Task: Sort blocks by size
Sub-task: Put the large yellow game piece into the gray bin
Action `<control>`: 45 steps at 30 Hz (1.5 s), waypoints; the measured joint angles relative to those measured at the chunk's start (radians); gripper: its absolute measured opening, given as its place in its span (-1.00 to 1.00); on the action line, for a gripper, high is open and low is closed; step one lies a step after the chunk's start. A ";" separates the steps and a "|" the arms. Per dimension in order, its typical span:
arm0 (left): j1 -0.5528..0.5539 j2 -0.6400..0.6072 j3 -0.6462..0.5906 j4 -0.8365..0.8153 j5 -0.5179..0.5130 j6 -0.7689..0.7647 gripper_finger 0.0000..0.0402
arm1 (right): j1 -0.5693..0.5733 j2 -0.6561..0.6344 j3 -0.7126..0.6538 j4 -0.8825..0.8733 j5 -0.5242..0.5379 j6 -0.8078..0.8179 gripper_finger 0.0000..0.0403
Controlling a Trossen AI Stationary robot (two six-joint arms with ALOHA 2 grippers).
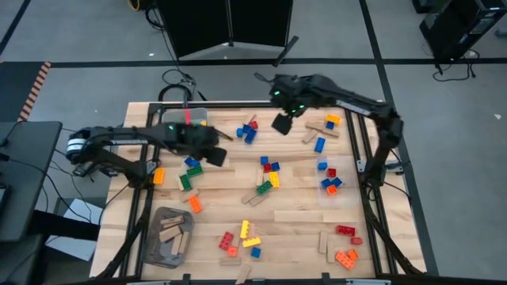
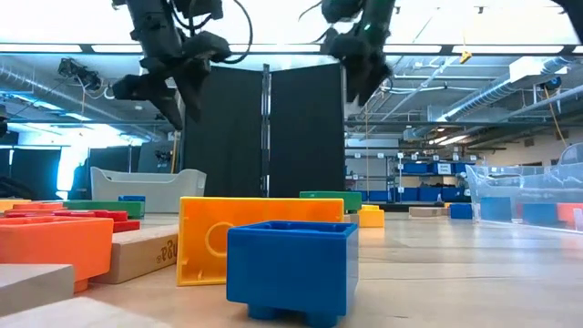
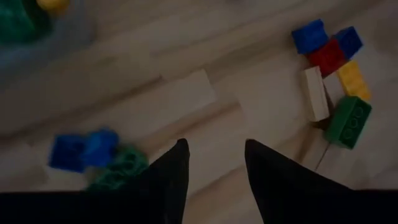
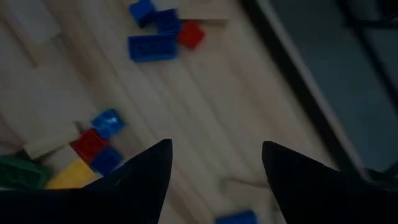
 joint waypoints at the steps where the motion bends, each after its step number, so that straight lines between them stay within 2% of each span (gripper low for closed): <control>1: -0.030 0.021 0.004 0.002 -0.018 -0.045 -0.19 | -0.006 -0.026 -0.003 -0.007 0.010 -0.016 0.31; 8: -0.239 0.217 0.105 0.105 -0.095 -0.350 -0.19 | -0.098 -0.226 -0.130 -0.009 0.014 -0.125 0.31; 14: -0.379 0.446 0.321 0.012 -0.106 -0.493 -0.19 | -0.188 -0.347 -0.312 0.030 0.001 -0.129 0.32; 21: -0.473 0.678 0.596 -0.129 -0.073 -0.579 -0.19 | -0.214 -0.452 -0.531 0.111 -0.074 -0.133 0.31; 26: -0.509 0.792 0.715 -0.166 0.003 -0.618 -0.19 | -0.214 -0.500 -0.631 0.156 -0.127 -0.124 0.32; 34: -0.549 0.860 0.748 -0.150 0.057 -0.729 -0.19 | -0.214 -0.568 -0.695 0.177 -0.205 -0.155 0.32; 45: -0.556 0.874 0.687 -0.088 0.063 -0.738 -0.19 | -0.210 -0.634 -0.698 0.181 -0.257 -0.106 0.32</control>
